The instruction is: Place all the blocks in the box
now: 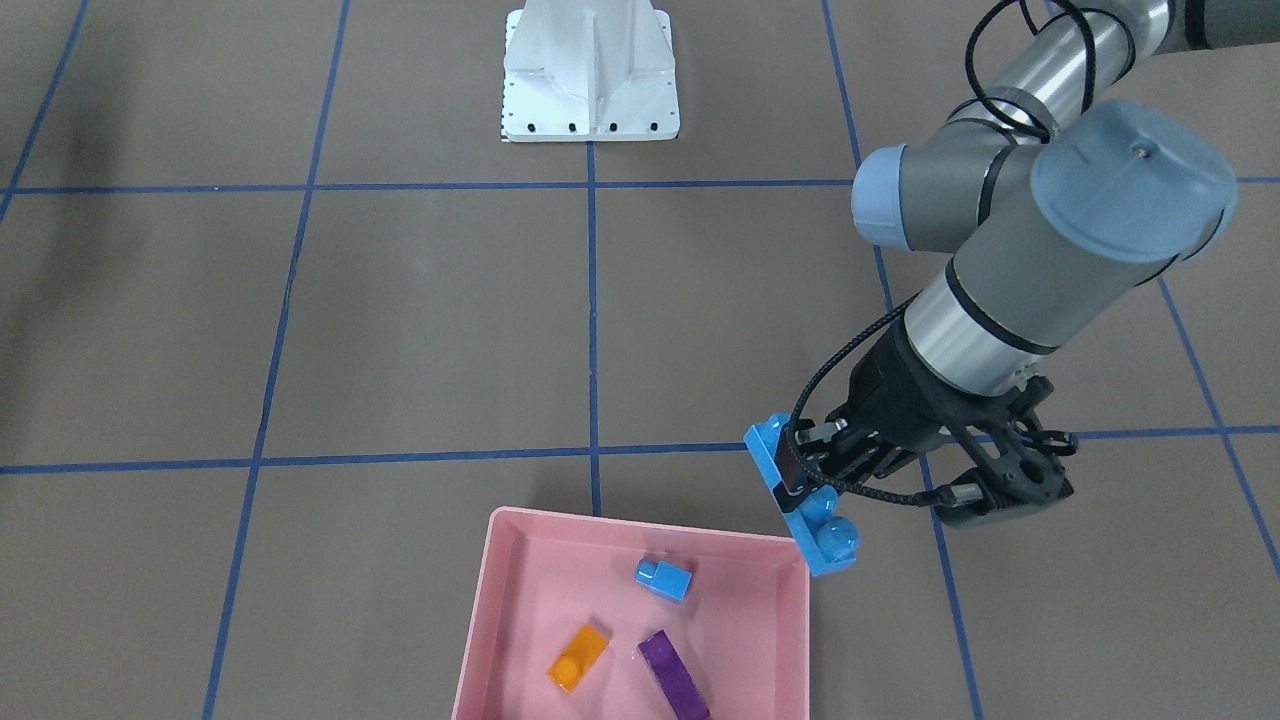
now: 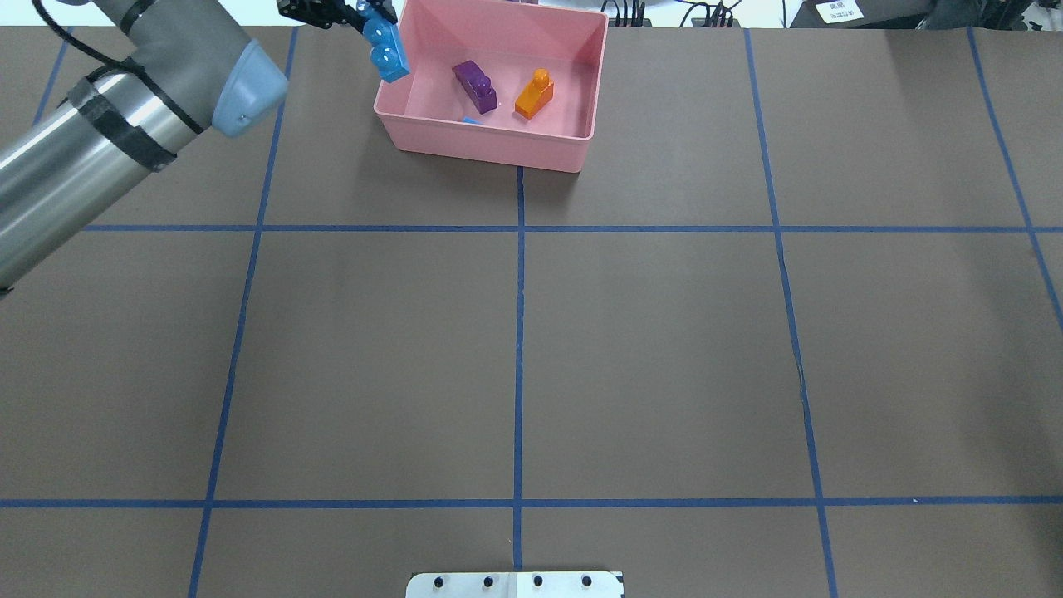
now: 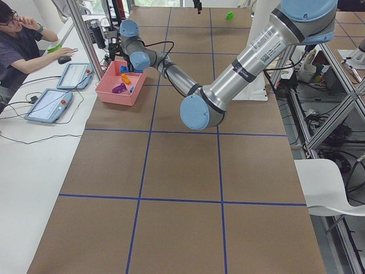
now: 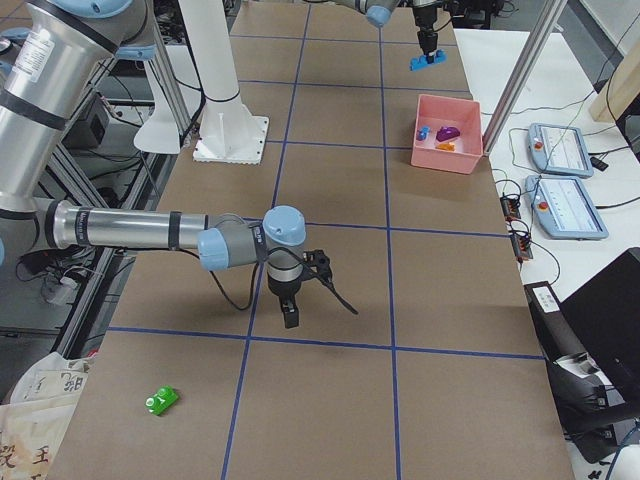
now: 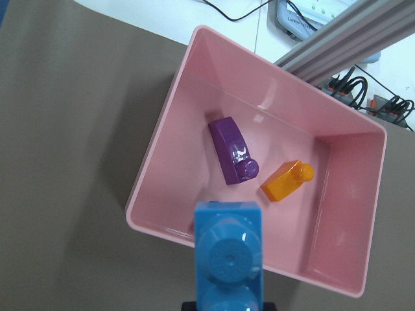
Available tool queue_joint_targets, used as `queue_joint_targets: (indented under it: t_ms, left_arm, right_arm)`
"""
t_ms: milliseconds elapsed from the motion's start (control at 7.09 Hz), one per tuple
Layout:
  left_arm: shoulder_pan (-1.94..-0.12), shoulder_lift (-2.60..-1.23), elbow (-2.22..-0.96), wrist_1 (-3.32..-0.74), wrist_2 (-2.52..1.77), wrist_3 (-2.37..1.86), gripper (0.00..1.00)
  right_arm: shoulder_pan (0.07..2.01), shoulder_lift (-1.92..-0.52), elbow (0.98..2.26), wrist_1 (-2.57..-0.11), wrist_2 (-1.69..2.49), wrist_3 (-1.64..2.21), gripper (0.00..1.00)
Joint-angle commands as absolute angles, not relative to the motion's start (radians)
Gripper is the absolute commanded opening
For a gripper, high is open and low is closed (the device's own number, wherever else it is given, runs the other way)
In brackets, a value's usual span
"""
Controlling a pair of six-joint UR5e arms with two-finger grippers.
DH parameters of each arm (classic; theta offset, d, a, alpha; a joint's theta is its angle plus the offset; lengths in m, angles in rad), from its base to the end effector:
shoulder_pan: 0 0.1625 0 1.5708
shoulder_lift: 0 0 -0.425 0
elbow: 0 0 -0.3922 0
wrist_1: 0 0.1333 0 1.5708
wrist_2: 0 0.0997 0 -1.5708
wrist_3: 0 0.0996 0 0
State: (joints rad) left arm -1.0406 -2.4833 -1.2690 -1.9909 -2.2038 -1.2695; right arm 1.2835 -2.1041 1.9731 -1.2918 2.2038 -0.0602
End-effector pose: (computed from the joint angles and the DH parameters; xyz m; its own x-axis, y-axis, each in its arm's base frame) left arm 0.3291 -0.7085 0.1534 0.3786 -0.1727 -0.9093 0.3420 0.9390 -0.0359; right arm -0.0089 -0.2927 0.6444 0.7303 -0.3686 0.5752 0.3248 0.9280 0.1824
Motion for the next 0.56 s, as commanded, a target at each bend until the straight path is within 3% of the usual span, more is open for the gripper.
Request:
queue_joint_targets:
  t_ms: [0, 423]
  left_arm:
    - [-1.043, -2.647, -1.041, -2.029, -2.096, -1.284, 0.0]
    - [-0.926, -2.739, -0.757, -2.306, -1.862, -1.341, 0.0]
  right_arm:
    - [1.29, -2.239, 1.929, -1.133, 2.209, -0.129, 1.0]
    - [1.304, -2.27, 1.844, -1.054, 2.281, -0.133, 1.0]
